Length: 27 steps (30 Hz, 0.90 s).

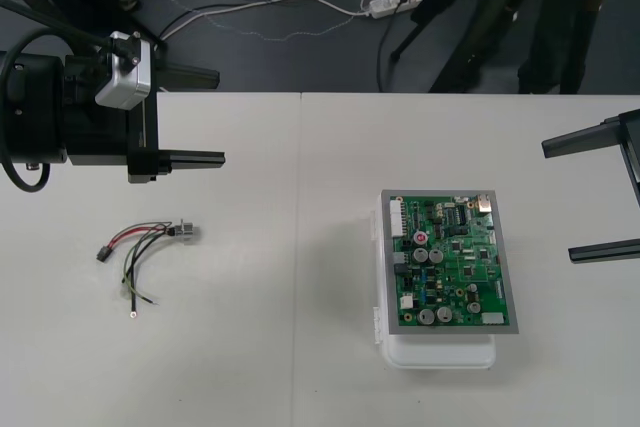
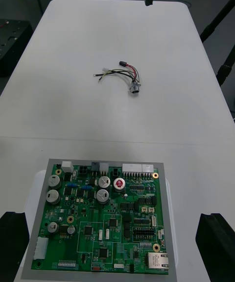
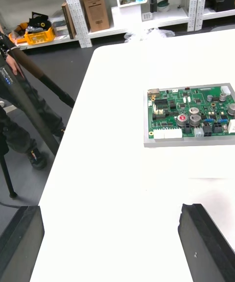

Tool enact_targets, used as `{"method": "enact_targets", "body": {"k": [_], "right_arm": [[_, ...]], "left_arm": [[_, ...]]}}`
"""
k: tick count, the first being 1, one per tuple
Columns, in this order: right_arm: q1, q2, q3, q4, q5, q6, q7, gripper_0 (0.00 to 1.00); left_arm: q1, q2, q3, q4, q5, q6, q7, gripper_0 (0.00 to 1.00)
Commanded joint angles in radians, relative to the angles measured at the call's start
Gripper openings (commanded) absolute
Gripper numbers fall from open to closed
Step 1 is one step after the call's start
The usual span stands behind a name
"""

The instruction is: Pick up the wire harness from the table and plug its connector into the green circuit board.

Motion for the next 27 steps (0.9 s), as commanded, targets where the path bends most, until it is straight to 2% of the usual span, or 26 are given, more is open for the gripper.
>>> {"method": "enact_targets", "body": {"k": [1, 27], "right_arm": [[0.013, -0.041, -0.032, -0.001, 0.005, -0.006, 0.031, 1.00], [0.013, -0.041, -0.032, -0.001, 0.005, -0.006, 0.031, 1.00]], "left_arm": [[-0.030, 0.033, -0.013, -0.025, -0.003, -0.001, -0.047, 0.81], [-0.030, 0.033, -0.013, -0.025, -0.003, -0.001, -0.047, 0.81]]}}
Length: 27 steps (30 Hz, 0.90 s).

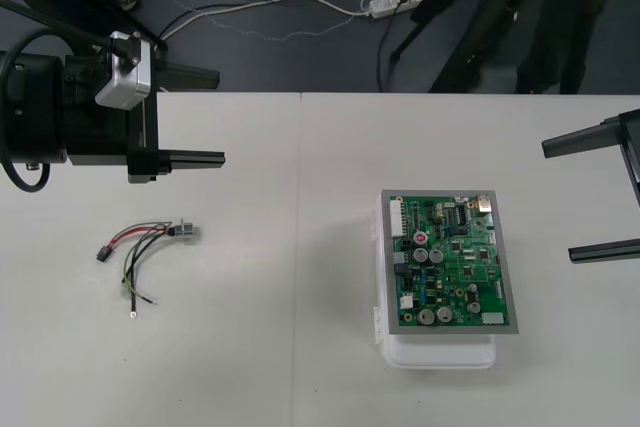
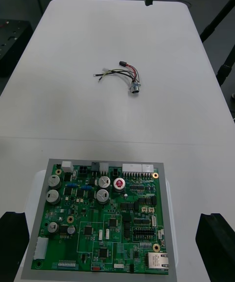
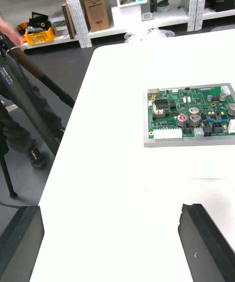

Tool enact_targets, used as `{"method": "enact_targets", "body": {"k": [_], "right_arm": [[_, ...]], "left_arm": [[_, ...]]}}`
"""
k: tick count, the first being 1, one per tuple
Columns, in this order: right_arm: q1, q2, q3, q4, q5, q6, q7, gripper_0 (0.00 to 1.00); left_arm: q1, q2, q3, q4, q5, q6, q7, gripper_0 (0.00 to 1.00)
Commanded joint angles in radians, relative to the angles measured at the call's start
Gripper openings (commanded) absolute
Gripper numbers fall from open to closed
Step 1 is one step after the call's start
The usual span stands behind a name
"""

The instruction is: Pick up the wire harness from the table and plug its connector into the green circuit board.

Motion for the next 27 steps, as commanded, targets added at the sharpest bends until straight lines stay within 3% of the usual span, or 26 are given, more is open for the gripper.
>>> {"method": "enact_targets", "body": {"k": [1, 27], "right_arm": [[0.013, -0.041, -0.032, -0.001, 0.005, -0.006, 0.031, 1.00], [0.013, -0.041, -0.032, -0.001, 0.005, -0.006, 0.031, 1.00]], "left_arm": [[-0.030, 0.033, -0.013, -0.025, -0.003, -0.001, -0.047, 0.81], [-0.030, 0.033, -0.013, -0.025, -0.003, -0.001, -0.047, 0.81]]}}
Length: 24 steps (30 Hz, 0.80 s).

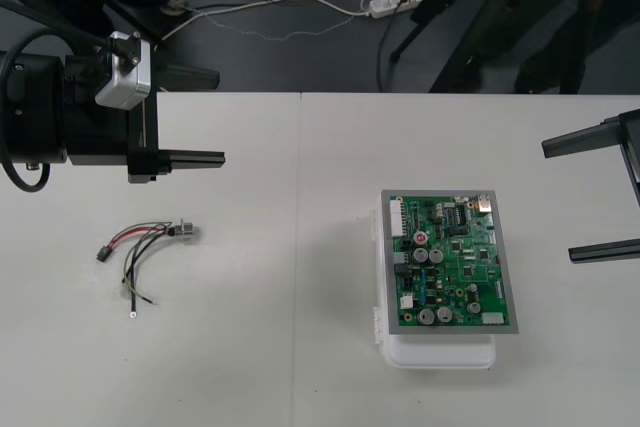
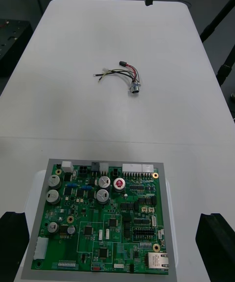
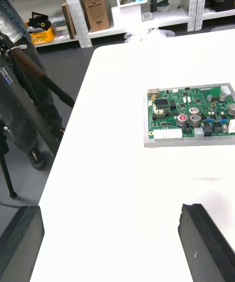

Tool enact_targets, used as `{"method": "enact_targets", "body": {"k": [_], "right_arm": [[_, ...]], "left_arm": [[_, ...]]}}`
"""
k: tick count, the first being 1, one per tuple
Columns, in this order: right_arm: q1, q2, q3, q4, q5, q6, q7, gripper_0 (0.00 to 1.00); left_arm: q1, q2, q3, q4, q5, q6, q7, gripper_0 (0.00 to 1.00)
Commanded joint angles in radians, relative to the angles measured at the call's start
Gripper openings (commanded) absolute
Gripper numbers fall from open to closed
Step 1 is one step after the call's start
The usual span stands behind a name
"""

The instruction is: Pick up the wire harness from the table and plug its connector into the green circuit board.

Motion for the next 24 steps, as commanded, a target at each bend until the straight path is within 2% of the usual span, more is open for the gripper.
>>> {"method": "enact_targets", "body": {"k": [1, 24], "right_arm": [[0.013, -0.041, -0.032, -0.001, 0.005, -0.006, 0.031, 1.00], [0.013, -0.041, -0.032, -0.001, 0.005, -0.006, 0.031, 1.00]], "left_arm": [[-0.030, 0.033, -0.013, -0.025, -0.003, -0.001, -0.047, 0.81], [-0.030, 0.033, -0.013, -0.025, -0.003, -0.001, -0.047, 0.81]]}}
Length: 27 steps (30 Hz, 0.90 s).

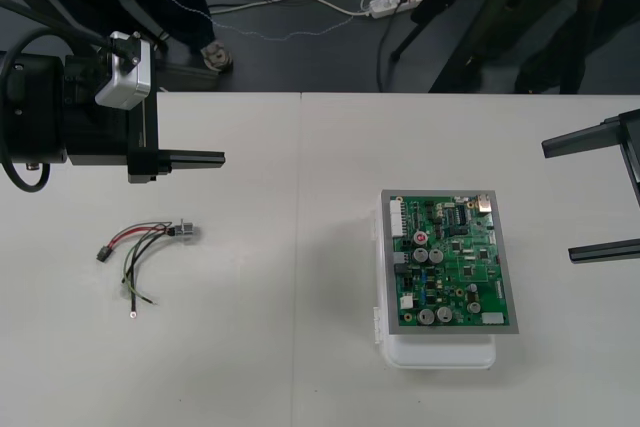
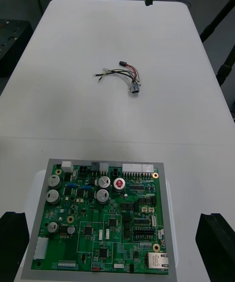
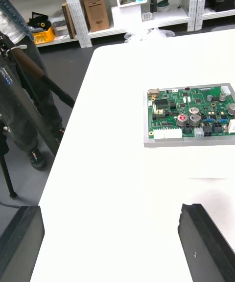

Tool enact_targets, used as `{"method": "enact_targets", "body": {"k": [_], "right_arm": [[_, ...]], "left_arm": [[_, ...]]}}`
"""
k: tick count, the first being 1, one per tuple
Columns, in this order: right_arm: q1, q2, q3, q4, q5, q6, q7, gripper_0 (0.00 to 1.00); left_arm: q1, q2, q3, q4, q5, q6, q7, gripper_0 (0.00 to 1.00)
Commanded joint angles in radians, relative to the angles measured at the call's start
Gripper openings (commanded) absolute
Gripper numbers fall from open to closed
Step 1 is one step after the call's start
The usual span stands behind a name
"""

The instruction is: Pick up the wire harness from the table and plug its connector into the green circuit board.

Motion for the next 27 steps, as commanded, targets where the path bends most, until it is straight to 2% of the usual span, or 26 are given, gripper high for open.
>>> {"method": "enact_targets", "body": {"k": [1, 17, 18, 27], "right_arm": [[0.013, -0.041, -0.032, -0.001, 0.005, -0.006, 0.031, 1.00], [0.013, -0.041, -0.032, -0.001, 0.005, -0.006, 0.031, 1.00], [0.057, 0.015, 0.002, 0.013, 0.015, -0.006, 0.031, 1.00], [0.062, 0.021, 0.053, 0.017, 0.016, -0.006, 0.034, 1.00]], "left_arm": [[-0.030, 0.033, -0.013, -0.025, -0.003, -0.001, -0.047, 0.81], [-0.030, 0.033, -0.013, -0.025, -0.003, -0.001, -0.047, 0.81], [-0.030, 0.033, -0.013, -0.025, -0.003, -0.001, -0.047, 0.81], [-0.030, 0.033, -0.013, -0.025, -0.003, -0.001, -0.047, 0.81]]}}
